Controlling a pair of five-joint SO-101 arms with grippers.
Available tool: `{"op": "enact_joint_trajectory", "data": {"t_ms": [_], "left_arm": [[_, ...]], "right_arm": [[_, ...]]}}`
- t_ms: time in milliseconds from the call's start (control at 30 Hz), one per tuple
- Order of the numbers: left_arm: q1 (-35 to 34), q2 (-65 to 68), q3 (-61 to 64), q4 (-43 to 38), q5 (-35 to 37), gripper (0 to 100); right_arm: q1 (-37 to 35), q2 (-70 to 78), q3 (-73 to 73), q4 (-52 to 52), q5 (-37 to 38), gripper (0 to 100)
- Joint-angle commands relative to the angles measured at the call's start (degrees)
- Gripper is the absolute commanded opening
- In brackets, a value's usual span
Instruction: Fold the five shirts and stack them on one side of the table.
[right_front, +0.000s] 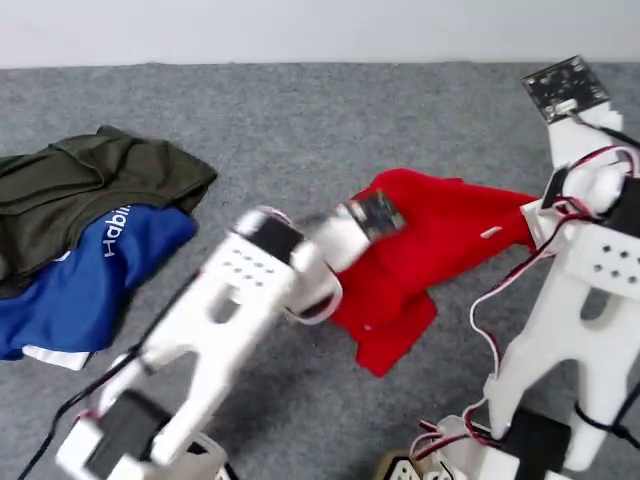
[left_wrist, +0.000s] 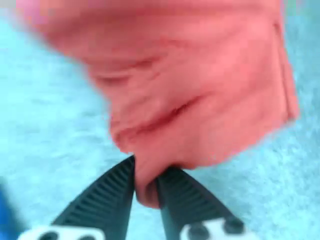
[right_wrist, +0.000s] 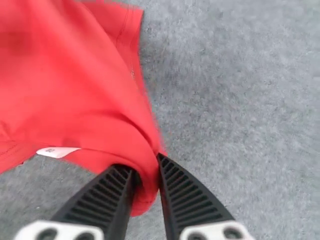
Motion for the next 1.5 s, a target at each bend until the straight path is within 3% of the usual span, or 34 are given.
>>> {"op": "enact_joint_trajectory", "data": {"t_ms": [0, 267, 433, 633, 800, 1000, 1467], "left_arm": [[-7.4, -8.8, -9.3, 2.3, -1.0, 1], [-18.5, -13.5, -30.2, -1.6, -1.0, 1], [-19.3, -13.5, -40.4, -5.8, -1.0, 1], [-19.3, -13.5, -51.4, -16.5, -1.4, 1], [-18.9, -13.5, -56.4, -20.0, -9.1, 1], [-19.4, -14.1, -61.1, -19.3, -12.5, 1], [-19.4, -14.0, -77.8, 0.4, -13.4, 1]], "right_arm": [[0.8, -4.9, -0.5, 1.9, 0.6, 0.9], [1.0, -11.6, -0.5, -1.0, 6.7, 0.9], [2.1, -15.4, -0.5, -7.8, 6.7, 0.9], [2.2, -21.2, -0.5, -17.0, 6.8, 0.9], [2.2, -25.9, -0.5, -23.8, 9.3, 0.9], [2.2, -28.4, -0.5, -24.2, 12.3, 0.9], [3.8, -40.0, -0.5, -14.6, 17.6, 0.9]]}}
